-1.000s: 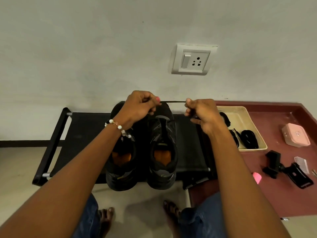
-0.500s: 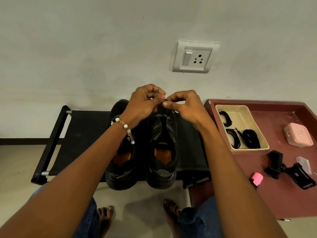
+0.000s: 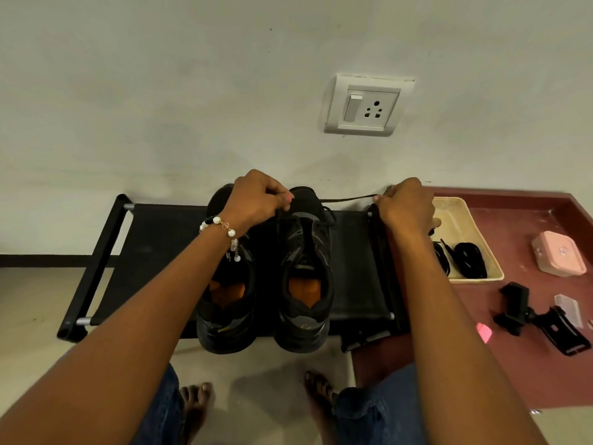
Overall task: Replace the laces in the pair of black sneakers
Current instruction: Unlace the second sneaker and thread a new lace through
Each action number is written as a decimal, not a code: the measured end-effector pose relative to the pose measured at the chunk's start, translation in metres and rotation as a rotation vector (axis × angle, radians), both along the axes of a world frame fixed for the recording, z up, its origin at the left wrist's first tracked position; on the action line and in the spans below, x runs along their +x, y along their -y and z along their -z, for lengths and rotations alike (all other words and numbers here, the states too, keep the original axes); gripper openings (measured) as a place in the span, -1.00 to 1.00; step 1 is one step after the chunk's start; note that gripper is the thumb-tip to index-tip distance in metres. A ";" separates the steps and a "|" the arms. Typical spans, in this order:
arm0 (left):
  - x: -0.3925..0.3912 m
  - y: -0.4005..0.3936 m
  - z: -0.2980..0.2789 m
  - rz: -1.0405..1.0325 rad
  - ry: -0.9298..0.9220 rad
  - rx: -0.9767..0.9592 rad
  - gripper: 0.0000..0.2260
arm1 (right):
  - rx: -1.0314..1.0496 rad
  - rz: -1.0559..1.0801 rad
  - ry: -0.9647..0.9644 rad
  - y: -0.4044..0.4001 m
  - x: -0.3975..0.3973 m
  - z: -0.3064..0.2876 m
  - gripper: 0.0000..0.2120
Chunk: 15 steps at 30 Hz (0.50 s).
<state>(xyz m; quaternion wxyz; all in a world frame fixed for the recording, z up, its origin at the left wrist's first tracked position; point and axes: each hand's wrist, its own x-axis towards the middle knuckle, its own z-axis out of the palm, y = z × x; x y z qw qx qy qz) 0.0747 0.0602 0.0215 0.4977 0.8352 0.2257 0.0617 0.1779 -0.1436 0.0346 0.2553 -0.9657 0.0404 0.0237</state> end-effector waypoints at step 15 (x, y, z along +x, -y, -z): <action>0.004 0.009 0.001 -0.030 -0.009 -0.301 -0.88 | 0.264 -0.621 -0.048 -0.030 -0.019 -0.004 -0.93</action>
